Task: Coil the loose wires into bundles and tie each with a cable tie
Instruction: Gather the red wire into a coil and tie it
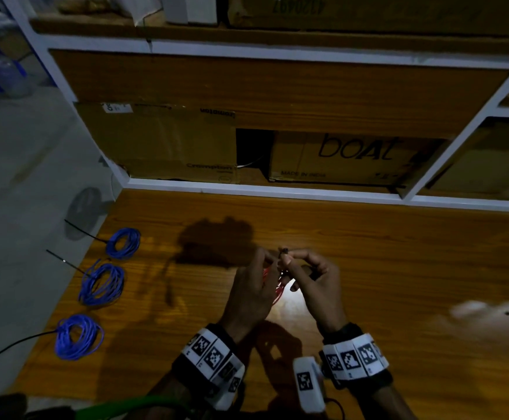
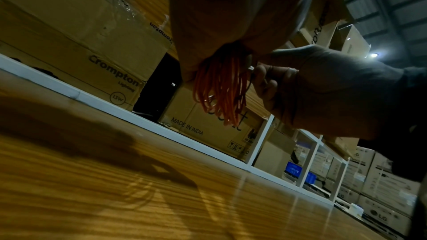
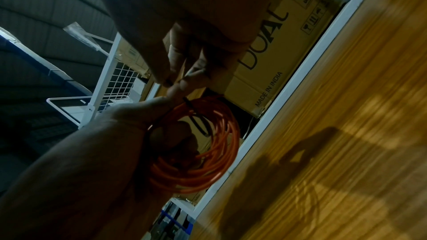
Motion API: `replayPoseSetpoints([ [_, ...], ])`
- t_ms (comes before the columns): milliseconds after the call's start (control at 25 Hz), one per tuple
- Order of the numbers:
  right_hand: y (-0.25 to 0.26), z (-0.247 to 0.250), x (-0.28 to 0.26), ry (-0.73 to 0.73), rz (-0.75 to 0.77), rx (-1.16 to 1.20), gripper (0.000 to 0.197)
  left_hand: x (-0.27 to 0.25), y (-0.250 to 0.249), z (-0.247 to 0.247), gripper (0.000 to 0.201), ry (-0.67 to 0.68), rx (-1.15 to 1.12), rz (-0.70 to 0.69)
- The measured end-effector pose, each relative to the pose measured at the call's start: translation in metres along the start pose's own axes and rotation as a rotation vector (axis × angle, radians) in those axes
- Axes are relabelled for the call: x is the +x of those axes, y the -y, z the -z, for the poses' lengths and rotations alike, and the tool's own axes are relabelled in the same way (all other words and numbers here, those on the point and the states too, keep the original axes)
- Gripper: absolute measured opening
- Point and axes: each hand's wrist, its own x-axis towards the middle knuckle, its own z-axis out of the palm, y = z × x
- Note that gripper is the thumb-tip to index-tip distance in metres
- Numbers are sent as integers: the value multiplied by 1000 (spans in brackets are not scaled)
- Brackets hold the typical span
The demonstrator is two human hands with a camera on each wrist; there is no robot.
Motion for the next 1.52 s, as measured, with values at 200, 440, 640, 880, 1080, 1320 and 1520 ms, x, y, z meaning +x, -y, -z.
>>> replayPoseSetpoints([
  [200,2,4,0,-133,-51,19,9,1,-2,2,8,-25,18,-32],
  [440,10,-5,-7,-80,-92,115,13,6,-2,1,13,-65,93,-102],
  [640,9,-7,-3,-106,-162,253,12,7,-1,1,14,-83,110,-110],
  [880,8,-8,-3,-101,-196,262,13,9,0,5,14,-92,127,-110],
  [1080,7,-8,-1,-82,-231,279,20,9,-1,5,14,-101,139,-123],
  [1320,5,-7,0,-74,-254,261,20,9,0,6,14,-89,157,-156],
  [1520,8,-8,1,-65,-276,257,15,10,-4,7,14,-82,167,-187],
])
